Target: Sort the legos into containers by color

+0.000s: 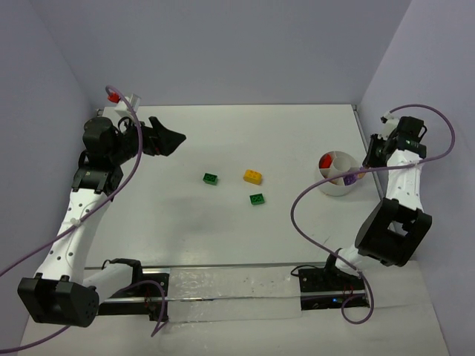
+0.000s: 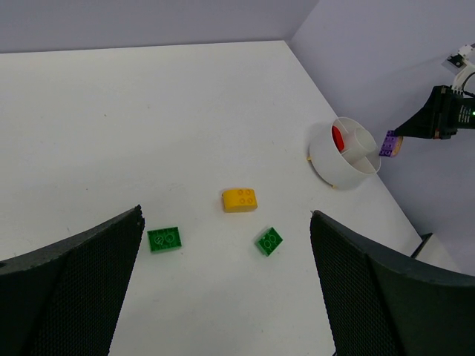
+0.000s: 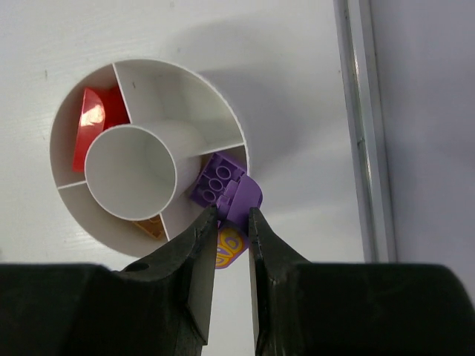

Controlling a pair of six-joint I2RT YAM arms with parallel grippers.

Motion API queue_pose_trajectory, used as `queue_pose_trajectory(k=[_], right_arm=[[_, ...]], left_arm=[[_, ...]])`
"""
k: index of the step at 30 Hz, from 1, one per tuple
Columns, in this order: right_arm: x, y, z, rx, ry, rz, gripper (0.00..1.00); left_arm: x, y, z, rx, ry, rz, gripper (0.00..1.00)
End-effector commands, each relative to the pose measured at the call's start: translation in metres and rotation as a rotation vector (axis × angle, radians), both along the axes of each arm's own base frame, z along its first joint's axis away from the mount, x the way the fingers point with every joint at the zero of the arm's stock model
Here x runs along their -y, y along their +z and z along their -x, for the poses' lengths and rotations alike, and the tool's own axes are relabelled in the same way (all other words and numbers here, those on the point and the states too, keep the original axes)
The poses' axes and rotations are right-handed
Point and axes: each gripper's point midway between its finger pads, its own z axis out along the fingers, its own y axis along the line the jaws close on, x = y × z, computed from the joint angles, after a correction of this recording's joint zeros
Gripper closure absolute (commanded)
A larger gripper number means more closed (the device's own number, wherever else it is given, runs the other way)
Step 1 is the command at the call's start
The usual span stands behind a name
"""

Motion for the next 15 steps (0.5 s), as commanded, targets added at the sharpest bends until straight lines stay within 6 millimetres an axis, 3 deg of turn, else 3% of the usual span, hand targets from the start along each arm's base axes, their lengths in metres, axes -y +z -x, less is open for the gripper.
queue_pose_trajectory(k=[1,8,15], right_arm=[[0.007,0.017,-0.021,0.075,-0.032,-0.018,1.0],[0.006,0.002,-0.032,0.052,-0.053,-0.079,1.0],[0.002,-0.01,-0.034,0.018,-0.047,-0.118,0.86]], left_arm=[[0.0,0.004,-0.003,0.036,0.003,-0.007,0.01],[0.0,0.002,-0.005,0.032,0.005,-0.01,0.01],[0.0,0.0,-0.006,0.025,0.006,-0.01,0.01]])
